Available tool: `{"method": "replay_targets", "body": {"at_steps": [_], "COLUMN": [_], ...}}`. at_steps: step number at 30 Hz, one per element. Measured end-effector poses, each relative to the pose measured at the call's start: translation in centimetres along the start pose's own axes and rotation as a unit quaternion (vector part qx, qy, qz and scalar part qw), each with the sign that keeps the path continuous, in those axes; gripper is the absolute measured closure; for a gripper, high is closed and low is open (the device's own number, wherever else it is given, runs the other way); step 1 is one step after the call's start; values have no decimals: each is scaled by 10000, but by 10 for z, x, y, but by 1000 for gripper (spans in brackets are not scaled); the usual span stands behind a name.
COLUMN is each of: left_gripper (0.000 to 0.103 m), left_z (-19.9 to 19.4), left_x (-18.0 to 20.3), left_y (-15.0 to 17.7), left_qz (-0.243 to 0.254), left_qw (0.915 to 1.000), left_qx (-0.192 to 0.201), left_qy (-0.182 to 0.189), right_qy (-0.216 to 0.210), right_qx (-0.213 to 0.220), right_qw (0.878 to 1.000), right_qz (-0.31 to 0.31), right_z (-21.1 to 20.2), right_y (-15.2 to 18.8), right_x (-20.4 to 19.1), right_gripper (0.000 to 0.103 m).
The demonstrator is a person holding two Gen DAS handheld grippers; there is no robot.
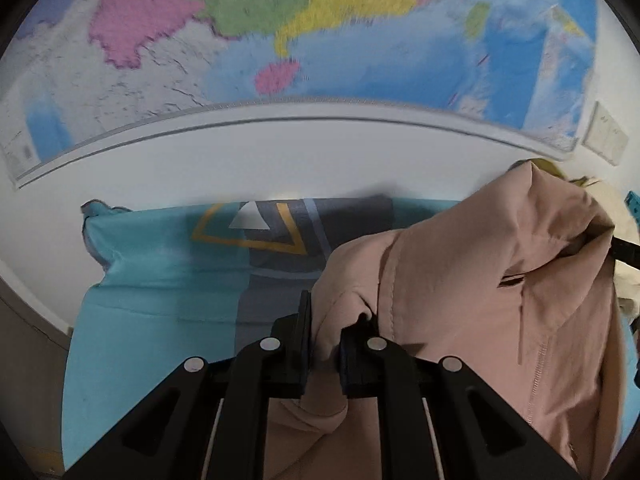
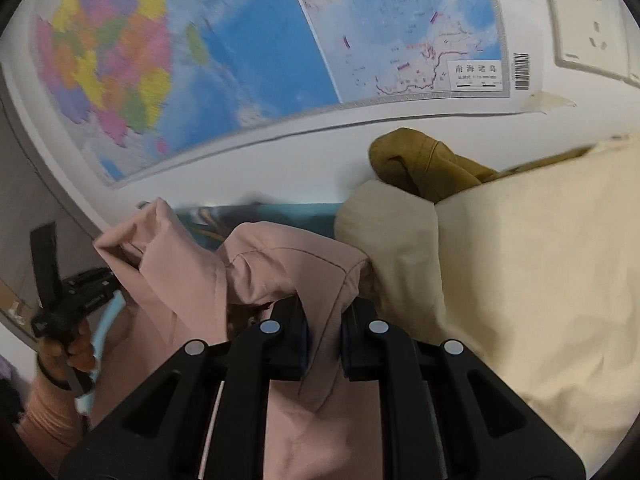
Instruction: Fold large clothes
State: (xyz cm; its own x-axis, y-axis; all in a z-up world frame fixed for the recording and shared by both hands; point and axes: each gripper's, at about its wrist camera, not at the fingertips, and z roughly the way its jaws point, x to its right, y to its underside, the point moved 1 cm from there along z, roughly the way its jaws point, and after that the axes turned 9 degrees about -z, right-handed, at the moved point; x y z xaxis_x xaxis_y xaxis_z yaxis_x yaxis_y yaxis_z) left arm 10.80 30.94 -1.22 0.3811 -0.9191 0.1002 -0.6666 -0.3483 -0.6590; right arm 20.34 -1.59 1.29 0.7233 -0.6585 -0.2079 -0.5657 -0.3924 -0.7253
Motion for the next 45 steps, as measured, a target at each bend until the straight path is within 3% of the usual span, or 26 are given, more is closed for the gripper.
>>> {"method": "replay_targets", "body": {"at_steps": [2, 4, 6, 7, 8, 10, 12, 16, 20, 22, 23, 24, 25, 26, 27, 31, 33, 35, 38, 41, 43, 45], "left_gripper": [86, 71, 64, 52, 46, 42, 36, 29, 29, 29, 29, 29, 29, 29, 29, 29, 29, 29, 29, 29, 28, 28], "left_z": [17, 31, 38, 34, 29, 13, -6, -34, -50, -54, -57, -59, -62, -63, -66, -78, -87, -94, -99, -100, -101, -104], "left_x": [-1, -6, -13, -20, -23, -33, -41, -61, -72, -79, -84, -89, -94, -98, -102, -115, -119, -124, -129, -132, -132, -129], "left_y": [-2, 1, -2, 0, 1, 8, 18, 44, 75, 87, 94, 99, 104, 108, 111, 122, 129, 137, 153, 170, 181, 193], "left_qz": [14, -27, -157, -187, -212, -175, 7, 201, 314, 290, 224, 178, 124, 71, 21, -48, -11, 0, 32, 77, 100, 160], "left_qw": [9999, 9993, 9992, 9994, 9995, 9998, 9998, 9988, 9988, 9988, 9990, 9990, 9990, 9991, 9991, 9989, 9987, 9985, 9984, 9983, 9976, 9968], "left_qx": [-144, -370, -344, -286, -250, -64, 105, 258, 227, 215, 207, 215, 220, 220, 220, 280, 334, 363, 315, 183, 69, -13], "left_qy": [3, -52, -138, -38, -15, 117, 176, 353, 294, 326, 333, 341, 356, 357, 363, 374, 397, 419, 476, 556, 682, 787], "right_qy": [121, 212, 376, 541, 645, 705, 629, 696, 657, 930, 997, 949, 837, 770, 798, 1142, 1819, 2048, 2254, 2293, 2441, 2239], "right_qx": [-147, -224, -140, -45, 54, 283, 338, 4, -621, -963, -1062, -1156, -1218, -1264, -1127, -510, -122, 122, 129, -272, -528, -614], "right_qw": [9998, 9994, 9990, 9980, 9970, 9953, 9947, 9910, 9873, 9802, 9783, 9796, 9820, 9847, 9869, 9903, 9814, 9779, 9742, 9720, 9661, 9676], "right_qz": [112, 124, -175, -326, -426, -609, -737, -1148, -1309, -1460, -1475, -1339, -1173, -923, -831, -606, -597, -410, 52, 427, 649, 993], "right_z": [13, 18, 8, -1, -12, -44, -76, -107, -102, -94, -88, -87, -87, -91, -100, -153, -191, -213, -211, -171, -151, -144], "right_y": [-5, -4, -4, -3, -1, 8, 28, 89, 148, 177, 185, 195, 198, 200, 197, 169, 146, 129, 126, 140, 155, 169], "right_x": [9, 11, 2, -2, -6, -15, -26, -55, -80, -86, -88, -82, -77, -65, -57, -30, -8, 18, 57, 88, 102, 111], "right_gripper": [89, 81, 60, 53, 40, 29, 20, 12, 11, 11, 19, 43, 59, 89, 99, 100, 100, 100, 100, 100, 87, 62]}}
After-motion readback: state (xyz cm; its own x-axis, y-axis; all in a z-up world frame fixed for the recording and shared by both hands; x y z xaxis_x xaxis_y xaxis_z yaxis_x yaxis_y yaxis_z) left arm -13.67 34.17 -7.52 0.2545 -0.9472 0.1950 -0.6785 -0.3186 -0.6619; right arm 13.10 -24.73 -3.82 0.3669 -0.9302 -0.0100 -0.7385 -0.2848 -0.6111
